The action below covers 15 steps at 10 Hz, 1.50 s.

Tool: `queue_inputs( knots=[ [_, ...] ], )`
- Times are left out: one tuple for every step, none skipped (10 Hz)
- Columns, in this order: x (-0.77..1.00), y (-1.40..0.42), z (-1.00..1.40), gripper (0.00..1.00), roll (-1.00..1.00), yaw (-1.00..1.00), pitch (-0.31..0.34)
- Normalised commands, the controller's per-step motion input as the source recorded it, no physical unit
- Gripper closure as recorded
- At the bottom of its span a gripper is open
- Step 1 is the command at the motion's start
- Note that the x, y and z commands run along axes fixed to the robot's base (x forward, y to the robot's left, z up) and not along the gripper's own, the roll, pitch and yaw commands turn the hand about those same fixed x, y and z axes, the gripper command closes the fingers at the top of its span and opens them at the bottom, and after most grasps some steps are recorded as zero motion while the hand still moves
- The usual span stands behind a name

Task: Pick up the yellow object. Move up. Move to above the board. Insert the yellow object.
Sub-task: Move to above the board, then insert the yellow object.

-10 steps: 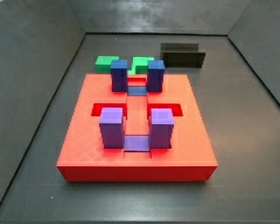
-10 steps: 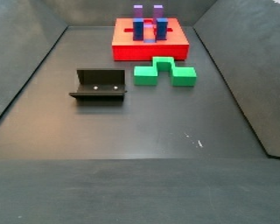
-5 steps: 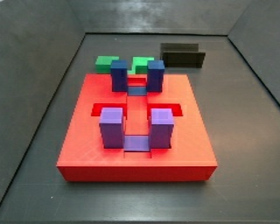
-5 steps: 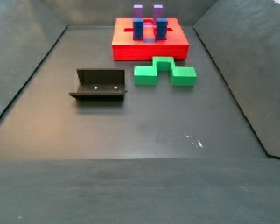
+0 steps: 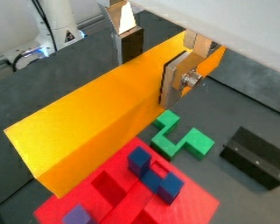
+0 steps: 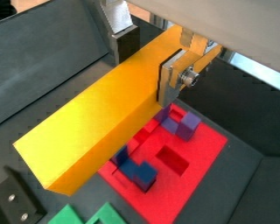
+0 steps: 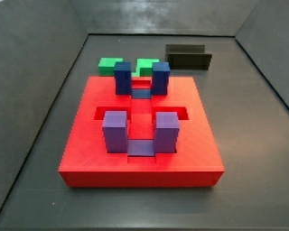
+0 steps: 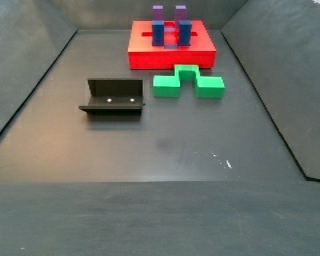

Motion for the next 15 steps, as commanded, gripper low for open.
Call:
queue_inputs(
  knots=[
    [0.18, -0.29, 0.07, 1.00, 0.01, 0.01, 0.102],
    [0.00, 0.00, 0.00, 1.00, 0.00, 0.00, -0.014],
    [0.00, 0.00, -0.06, 1.00, 0.00, 0.00, -0.039],
    [-0.05, -0.13, -0.50, 1.00, 0.17, 0.00, -0.116],
    [-0.09, -0.17, -0.72, 1.00, 0.26, 0.05, -0.153],
    [-0.05, -0.31, -0.87, 1.00, 0.22, 0.10, -0.099],
    [0.00, -0.29, -0.91, 1.00, 0.21, 0.07, -0.067],
    [-0.03, -0.24, -0.90, 1.00, 0.14, 0.00, -0.074],
    [-0.06, -0.06, -0.66, 1.00, 0.00, -0.05, -0.009],
    [0.00, 0.00, -0.67, 1.00, 0.00, -0.12, 0.000],
    [0.00, 0.00, -0.72, 1.00, 0.00, -0.23, 0.050],
    [0.00, 0.00, -0.66, 1.00, -0.03, -0.23, 0.034],
    [0.07, 0.00, -0.54, 1.00, -0.04, -0.15, 0.000],
    [0.08, 0.00, -0.41, 1.00, 0.00, -0.05, -0.003],
    [0.13, -0.05, -0.35, 1.00, 0.00, 0.00, 0.000]
  ],
)
